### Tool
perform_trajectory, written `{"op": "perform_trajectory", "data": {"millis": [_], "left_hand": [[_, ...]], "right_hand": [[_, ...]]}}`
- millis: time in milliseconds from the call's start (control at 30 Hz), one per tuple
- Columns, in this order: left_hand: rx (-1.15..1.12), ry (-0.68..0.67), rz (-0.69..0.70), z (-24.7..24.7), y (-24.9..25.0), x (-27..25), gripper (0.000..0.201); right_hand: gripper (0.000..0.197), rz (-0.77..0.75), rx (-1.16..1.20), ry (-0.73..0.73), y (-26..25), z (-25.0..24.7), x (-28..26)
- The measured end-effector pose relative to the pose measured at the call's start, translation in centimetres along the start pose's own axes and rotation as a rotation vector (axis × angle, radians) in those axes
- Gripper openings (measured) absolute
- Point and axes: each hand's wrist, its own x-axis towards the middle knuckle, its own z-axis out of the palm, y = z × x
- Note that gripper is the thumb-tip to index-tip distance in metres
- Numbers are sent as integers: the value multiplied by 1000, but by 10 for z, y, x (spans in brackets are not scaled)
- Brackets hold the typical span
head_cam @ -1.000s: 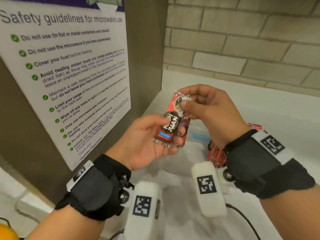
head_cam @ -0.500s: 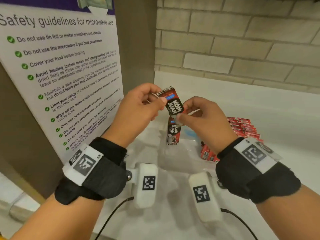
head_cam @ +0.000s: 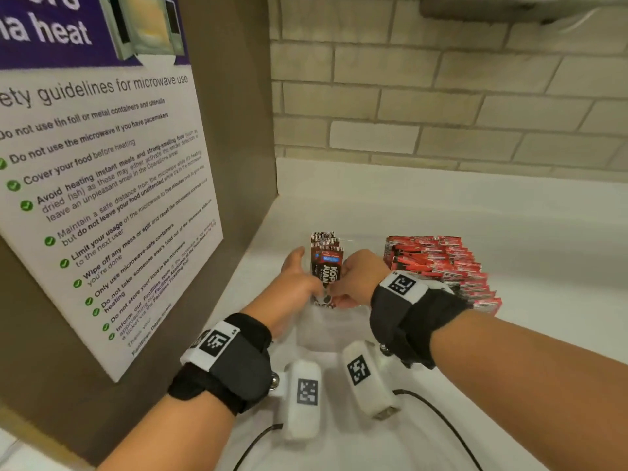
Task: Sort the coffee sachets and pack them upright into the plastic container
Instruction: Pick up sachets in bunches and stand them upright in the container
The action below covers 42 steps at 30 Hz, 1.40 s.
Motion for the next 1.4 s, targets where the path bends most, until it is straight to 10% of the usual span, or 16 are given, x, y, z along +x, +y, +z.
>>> {"op": "perform_trajectory", "data": {"millis": [367, 1200, 1400], "left_hand": [[29, -65, 27, 5, -7, 10, 98], [-95, 5, -28, 5, 2, 4, 99], [-132, 274, 278, 1, 20, -12, 67]], "right_hand": [[13, -118, -381, 7, -6, 5, 2], [21, -125, -339, -29, -4, 8, 0], [25, -223, -387, 50, -15, -14, -26]]}}
